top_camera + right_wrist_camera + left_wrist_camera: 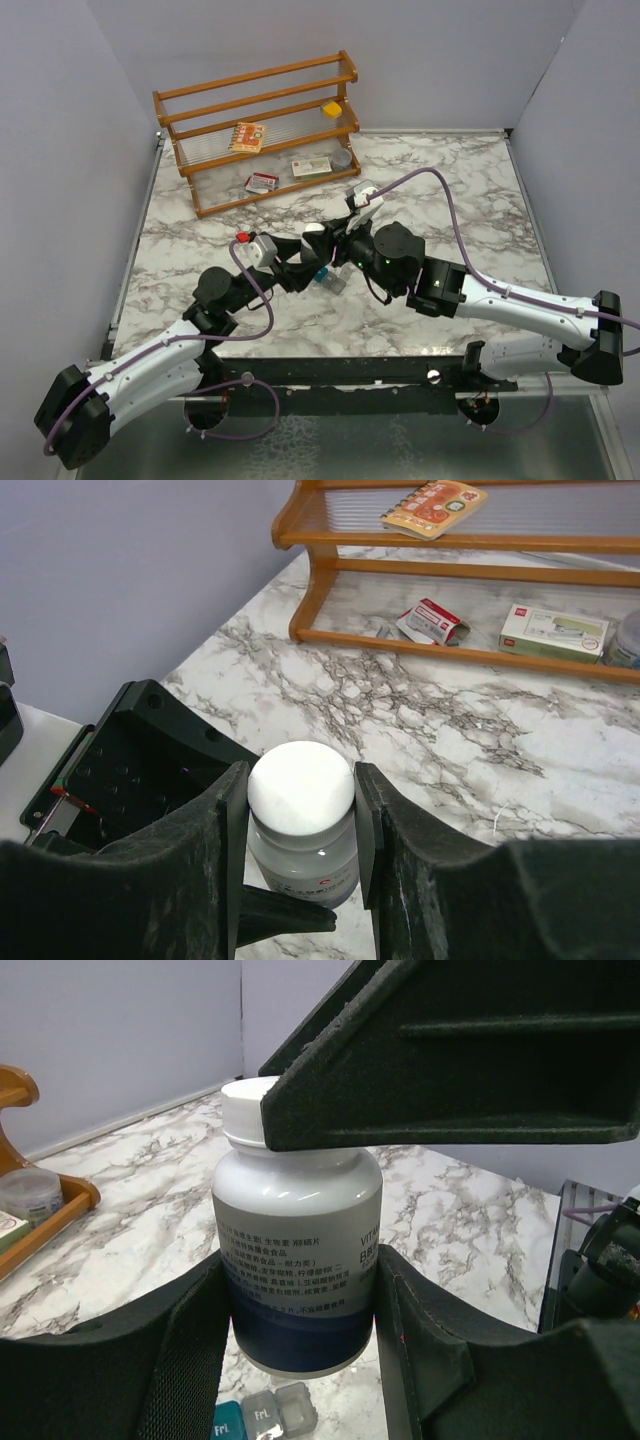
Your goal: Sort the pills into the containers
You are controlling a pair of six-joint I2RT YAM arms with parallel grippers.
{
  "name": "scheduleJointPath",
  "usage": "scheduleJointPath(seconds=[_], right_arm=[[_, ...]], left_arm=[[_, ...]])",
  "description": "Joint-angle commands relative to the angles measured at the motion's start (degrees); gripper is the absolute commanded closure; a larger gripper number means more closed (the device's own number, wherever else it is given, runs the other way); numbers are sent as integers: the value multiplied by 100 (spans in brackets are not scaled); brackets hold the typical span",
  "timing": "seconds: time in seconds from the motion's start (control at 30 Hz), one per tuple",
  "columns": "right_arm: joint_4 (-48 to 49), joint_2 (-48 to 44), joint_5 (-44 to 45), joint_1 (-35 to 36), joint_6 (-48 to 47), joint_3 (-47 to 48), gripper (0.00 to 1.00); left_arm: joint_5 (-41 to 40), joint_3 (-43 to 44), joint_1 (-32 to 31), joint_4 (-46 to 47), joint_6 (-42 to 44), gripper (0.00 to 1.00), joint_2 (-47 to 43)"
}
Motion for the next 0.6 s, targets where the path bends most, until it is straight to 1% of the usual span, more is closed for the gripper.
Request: scheduleJointPath(seconds=[0.0,0.07,0.2,0.4,0.57], right_arm=[[-87,-58,-63,-12,-3,211,80],[-116,-153,-159,-6,-8,152,84],[-154,-425,-381,-11,-9,12,87],[-167,-842,-923,-10,-102,-160,90],[-153,-1155,-1321,-13,-262,-313,92]], left_arm=[[160,5,-37,178,-91,100,-156],[361,14,-37,179,-143,100,-196],[812,31,-37,184,-333,100,-316],[1754,252,-41,190,-810,100,-482],[2195,386,-53,346,-1290,100,-632]])
